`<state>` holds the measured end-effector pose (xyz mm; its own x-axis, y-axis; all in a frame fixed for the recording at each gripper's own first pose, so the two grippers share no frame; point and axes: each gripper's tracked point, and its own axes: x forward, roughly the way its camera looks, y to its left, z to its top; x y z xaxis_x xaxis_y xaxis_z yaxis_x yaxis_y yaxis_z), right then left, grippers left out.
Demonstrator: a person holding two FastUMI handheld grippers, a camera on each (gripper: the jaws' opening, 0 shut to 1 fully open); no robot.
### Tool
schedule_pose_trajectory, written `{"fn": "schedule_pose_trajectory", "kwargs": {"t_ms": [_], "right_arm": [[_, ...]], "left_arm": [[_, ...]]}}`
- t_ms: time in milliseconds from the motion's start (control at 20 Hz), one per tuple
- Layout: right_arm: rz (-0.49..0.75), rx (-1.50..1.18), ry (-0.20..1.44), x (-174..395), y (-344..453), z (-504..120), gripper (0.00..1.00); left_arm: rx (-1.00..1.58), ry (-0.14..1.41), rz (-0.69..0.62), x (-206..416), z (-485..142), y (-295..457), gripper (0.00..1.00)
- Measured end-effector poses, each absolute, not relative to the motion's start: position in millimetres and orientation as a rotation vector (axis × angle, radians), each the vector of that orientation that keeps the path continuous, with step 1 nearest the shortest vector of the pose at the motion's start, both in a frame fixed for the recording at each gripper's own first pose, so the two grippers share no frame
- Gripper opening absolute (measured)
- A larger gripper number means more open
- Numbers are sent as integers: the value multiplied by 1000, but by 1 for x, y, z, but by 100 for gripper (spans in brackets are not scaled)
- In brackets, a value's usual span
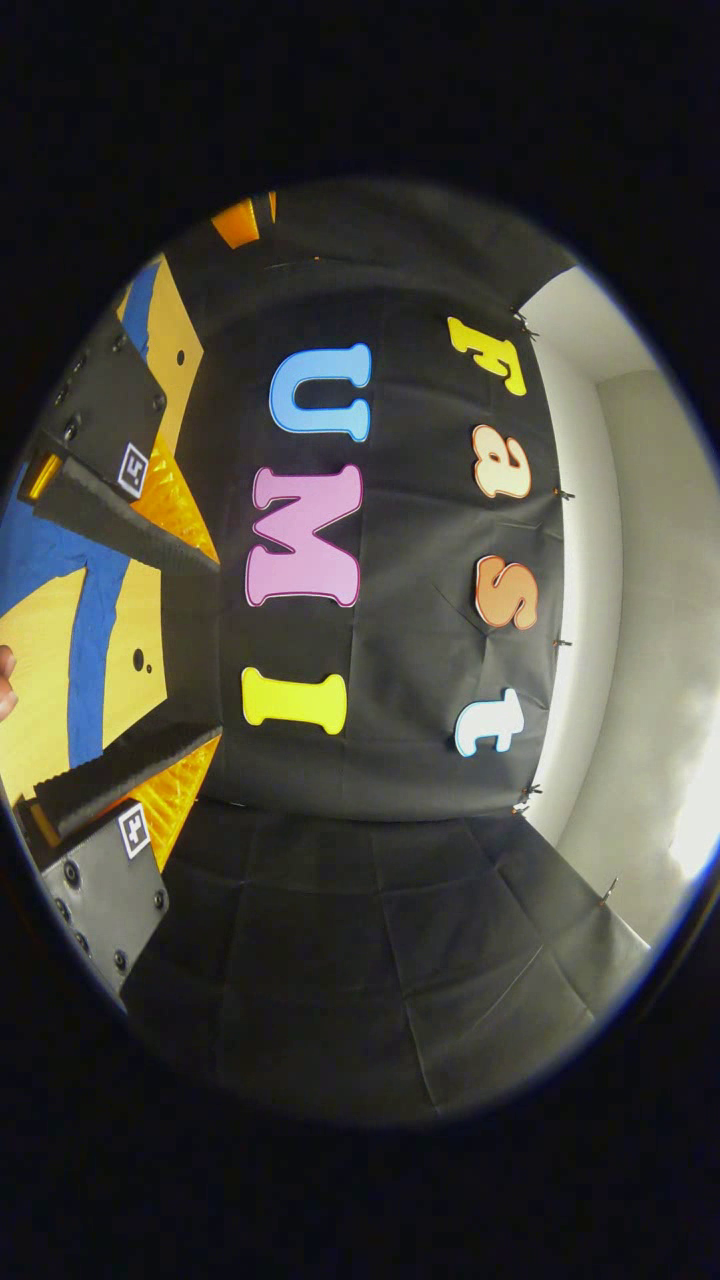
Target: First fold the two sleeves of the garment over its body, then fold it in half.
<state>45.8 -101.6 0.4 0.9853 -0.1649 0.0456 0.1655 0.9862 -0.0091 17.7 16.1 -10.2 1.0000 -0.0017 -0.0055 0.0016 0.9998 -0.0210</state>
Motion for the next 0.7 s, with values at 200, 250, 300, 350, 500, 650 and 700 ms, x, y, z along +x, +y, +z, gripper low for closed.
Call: {"fn": "schedule_pose_trajectory", "kwargs": {"t_ms": [200,250,300,350,500,650,700], "right_arm": [[-141,-66,-55,67,-116,3,95],[-145,-78,-43,74,-122,-3,95],[-150,-84,-21,80,-130,-13,95],[-148,-79,0,86,-137,-24,95],[-132,-59,61,108,-149,-59,95],[-101,-113,110,133,-165,-100,95],[-92,-127,120,142,-169,-114,95]], "left_arm": [[-35,15,-26,31,-15,2,82],[-37,16,-28,34,-15,-2,82],[-36,18,-28,38,-16,-5,82],[-35,19,-28,41,-16,-9,82],[-33,30,-26,62,-20,-22,82],[-36,51,7,79,-19,-30,81],[-41,40,11,84,-14,-35,81]]}}
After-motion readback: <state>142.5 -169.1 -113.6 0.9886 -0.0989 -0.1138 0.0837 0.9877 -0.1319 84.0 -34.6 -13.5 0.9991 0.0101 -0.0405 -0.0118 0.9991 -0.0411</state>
